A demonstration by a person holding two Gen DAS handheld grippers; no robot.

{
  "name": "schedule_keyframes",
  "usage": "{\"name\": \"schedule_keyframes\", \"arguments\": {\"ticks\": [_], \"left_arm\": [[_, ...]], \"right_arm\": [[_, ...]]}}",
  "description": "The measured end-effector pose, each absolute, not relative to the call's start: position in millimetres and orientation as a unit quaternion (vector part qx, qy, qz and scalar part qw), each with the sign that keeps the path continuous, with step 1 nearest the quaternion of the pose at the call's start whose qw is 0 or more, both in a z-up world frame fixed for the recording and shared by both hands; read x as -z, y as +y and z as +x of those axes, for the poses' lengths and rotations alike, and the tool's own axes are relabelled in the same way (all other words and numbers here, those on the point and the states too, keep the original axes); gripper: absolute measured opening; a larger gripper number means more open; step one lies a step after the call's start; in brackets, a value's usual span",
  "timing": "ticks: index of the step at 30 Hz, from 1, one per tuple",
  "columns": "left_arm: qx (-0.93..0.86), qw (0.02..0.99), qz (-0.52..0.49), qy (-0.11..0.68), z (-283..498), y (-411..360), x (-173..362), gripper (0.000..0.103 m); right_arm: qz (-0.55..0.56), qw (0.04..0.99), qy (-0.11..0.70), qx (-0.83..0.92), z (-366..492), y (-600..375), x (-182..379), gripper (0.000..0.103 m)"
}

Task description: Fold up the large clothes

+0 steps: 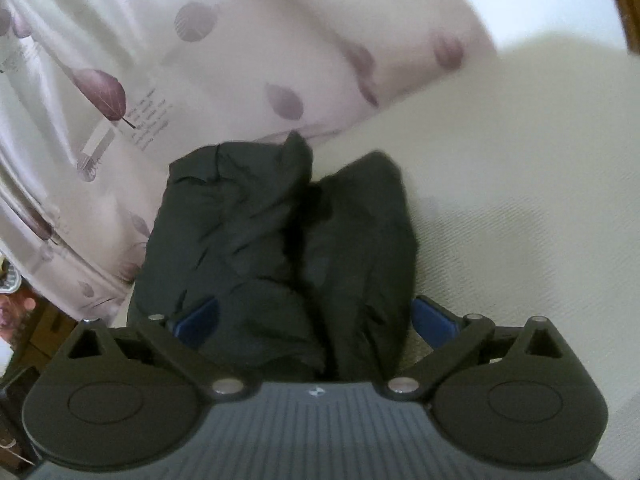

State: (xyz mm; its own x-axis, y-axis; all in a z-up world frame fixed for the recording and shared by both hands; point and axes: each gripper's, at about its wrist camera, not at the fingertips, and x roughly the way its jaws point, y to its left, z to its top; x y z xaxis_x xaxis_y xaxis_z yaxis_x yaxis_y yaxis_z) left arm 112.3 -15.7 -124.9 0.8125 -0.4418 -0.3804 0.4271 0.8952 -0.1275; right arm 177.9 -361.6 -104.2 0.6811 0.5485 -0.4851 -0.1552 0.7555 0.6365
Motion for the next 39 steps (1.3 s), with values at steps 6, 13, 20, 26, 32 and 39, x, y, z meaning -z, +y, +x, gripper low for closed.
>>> {"name": "schedule_keyframes", "arguments": {"ticks": [6,13,20,26,32,39], "left_arm": [[0.226,0.953,-0.011,0.204,108.5,-20.1,124.7,0.028],[0.246,0.947,0.003,0.206,104.9,-24.7,116.6,0.056],[0.229,0.952,0.071,0.189,91.5,-43.1,106.9,0.097],[0.219,0.954,0.092,0.184,88.9,-43.1,100.1,0.101],[0.192,0.960,0.100,0.176,91.0,-32.2,88.2,0.103],[0.163,0.967,0.044,0.191,117.0,7.3,77.2,0.103]], "right_arm": [[0.246,0.865,0.379,-0.219,197.5,-325.1,104.7,0.103],[0.258,0.852,0.391,-0.231,203.0,-325.8,128.3,0.103],[0.266,0.851,0.386,-0.234,204.7,-331.4,130.3,0.103],[0.271,0.853,0.376,-0.237,202.2,-333.1,133.1,0.103],[0.275,0.855,0.371,-0.237,200.8,-332.2,133.7,0.103],[0.275,0.855,0.369,-0.239,200.3,-333.0,133.7,0.103]]}}
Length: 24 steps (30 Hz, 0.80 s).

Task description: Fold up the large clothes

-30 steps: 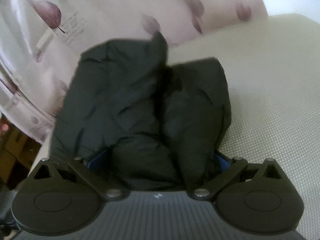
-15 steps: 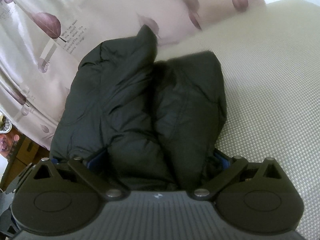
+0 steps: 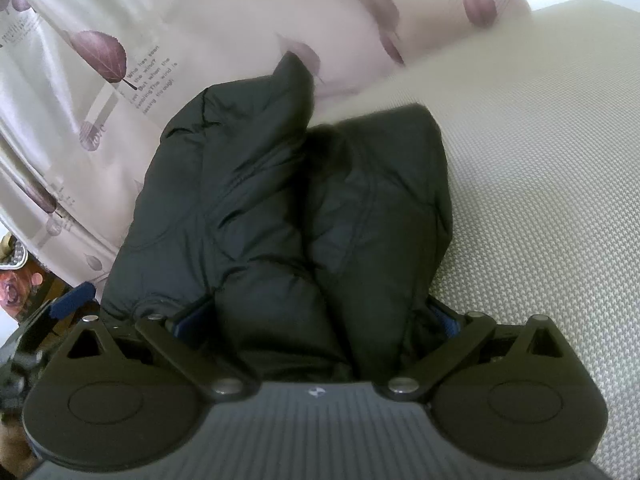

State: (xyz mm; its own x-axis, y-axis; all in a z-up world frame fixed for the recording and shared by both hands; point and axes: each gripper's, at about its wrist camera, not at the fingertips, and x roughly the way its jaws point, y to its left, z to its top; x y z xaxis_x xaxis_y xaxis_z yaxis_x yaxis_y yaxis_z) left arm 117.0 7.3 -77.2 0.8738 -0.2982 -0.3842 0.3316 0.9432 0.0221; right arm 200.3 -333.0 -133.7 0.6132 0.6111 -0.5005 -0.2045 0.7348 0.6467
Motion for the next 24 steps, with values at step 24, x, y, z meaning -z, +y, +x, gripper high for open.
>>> {"name": "schedule_keyframes", "arguments": {"ticks": [24], "left_arm": [[0.295,0.879,-0.211,0.310,214.2,96.2,123.3,0.082]], "right_arm": [[0.267,0.843,0.363,-0.295,212.6,-324.7,136.0,0.086]]}}
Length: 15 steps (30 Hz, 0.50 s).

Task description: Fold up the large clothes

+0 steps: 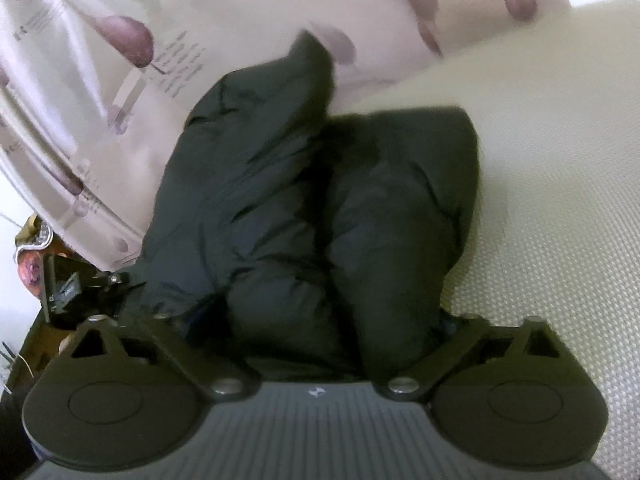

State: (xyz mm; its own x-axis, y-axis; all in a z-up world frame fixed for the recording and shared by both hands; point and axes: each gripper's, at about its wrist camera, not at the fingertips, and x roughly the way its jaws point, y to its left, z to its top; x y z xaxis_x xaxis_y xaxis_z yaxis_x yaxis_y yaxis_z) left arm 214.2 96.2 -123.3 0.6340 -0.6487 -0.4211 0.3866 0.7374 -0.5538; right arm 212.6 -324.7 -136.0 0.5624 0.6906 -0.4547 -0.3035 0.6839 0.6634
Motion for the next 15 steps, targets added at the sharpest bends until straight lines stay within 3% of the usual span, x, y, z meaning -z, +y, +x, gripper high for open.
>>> {"name": "schedule_keyframes", "arguments": {"ticks": [4,7,15], "left_arm": [[0.273,0.891,-0.209,0.295,200.9,97.6,109.7,0.076],[0.260,0.896,-0.210,0.292,194.8,104.2,100.2,0.074],[0.233,0.910,-0.206,0.273,156.1,132.6,69.9,0.074]], "right_arm": [[0.261,0.852,0.342,-0.299,206.8,-318.9,126.1,0.059],[0.255,0.858,0.329,-0.301,202.5,-309.0,114.6,0.049],[0.258,0.851,0.312,-0.334,184.8,-276.5,89.8,0.044]]}}
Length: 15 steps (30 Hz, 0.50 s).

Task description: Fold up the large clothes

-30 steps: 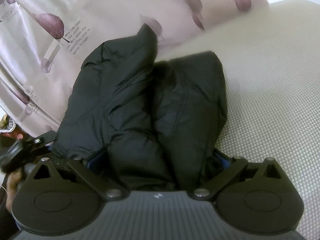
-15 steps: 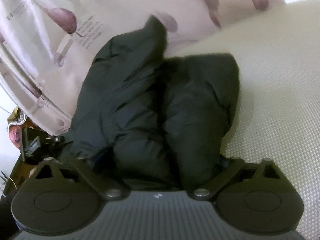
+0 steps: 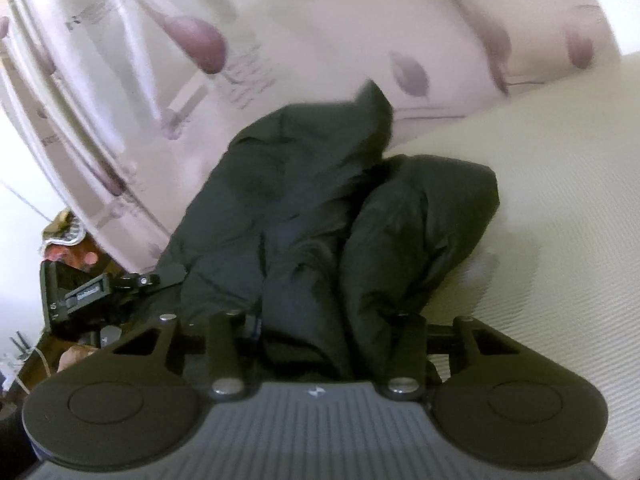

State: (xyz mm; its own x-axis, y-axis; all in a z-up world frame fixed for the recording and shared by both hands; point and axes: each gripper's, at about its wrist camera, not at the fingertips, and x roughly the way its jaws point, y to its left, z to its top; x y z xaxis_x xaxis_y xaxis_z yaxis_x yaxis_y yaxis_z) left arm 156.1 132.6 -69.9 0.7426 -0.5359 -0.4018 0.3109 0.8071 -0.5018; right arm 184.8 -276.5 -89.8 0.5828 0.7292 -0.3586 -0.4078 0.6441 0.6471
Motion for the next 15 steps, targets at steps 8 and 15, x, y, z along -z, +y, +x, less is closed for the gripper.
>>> {"name": "schedule_keyframes", "arguments": {"ticks": [8,15], "left_arm": [[0.209,0.915,-0.205,0.279,97.9,164.1,70.0,0.074],[0.185,0.922,-0.201,0.274,61.7,175.6,87.9,0.076]], "right_arm": [[0.269,0.834,0.319,-0.361,147.6,-252.0,79.5,0.044],[0.284,0.825,0.327,-0.362,121.4,-239.8,96.4,0.044]]}}
